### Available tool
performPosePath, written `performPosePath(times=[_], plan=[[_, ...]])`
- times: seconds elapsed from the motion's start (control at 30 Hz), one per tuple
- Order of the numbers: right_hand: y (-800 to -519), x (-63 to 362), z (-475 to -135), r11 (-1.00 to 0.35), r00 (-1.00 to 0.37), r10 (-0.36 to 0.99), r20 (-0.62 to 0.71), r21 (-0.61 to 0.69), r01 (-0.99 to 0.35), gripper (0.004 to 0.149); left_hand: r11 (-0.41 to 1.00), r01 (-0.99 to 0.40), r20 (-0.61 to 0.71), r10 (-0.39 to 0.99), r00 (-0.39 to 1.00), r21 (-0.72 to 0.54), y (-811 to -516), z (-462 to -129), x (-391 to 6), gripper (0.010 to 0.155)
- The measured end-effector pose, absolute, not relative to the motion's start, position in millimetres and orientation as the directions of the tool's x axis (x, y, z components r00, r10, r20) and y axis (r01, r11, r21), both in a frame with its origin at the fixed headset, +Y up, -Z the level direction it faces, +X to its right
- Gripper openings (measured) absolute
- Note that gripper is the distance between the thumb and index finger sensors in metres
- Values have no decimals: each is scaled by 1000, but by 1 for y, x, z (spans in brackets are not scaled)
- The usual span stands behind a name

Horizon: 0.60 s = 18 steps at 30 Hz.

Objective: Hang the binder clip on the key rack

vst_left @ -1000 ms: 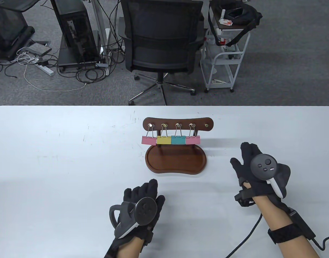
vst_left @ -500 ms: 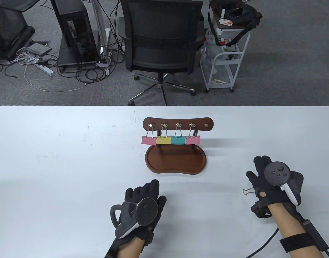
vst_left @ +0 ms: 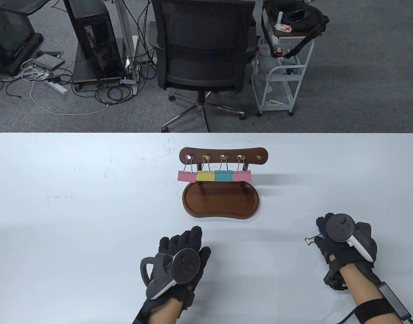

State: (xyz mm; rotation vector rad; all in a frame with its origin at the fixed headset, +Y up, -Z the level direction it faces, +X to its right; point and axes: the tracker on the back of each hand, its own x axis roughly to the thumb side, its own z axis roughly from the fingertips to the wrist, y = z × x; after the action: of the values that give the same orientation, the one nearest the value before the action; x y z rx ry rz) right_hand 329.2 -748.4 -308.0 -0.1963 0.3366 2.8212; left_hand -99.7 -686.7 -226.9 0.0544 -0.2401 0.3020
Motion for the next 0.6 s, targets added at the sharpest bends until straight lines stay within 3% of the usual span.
performPosePath(times=[0.33,0.6], plan=[[-760,331,-311,-912,-950,267,-164,274,-304,66,954,-301,247,288,925,14,-687,-227,-100,68],[-761,327,-310,-925,-975,176,-134,318,-211,69,954,-299,246,288,925,7,-687,-227,-99,68]])
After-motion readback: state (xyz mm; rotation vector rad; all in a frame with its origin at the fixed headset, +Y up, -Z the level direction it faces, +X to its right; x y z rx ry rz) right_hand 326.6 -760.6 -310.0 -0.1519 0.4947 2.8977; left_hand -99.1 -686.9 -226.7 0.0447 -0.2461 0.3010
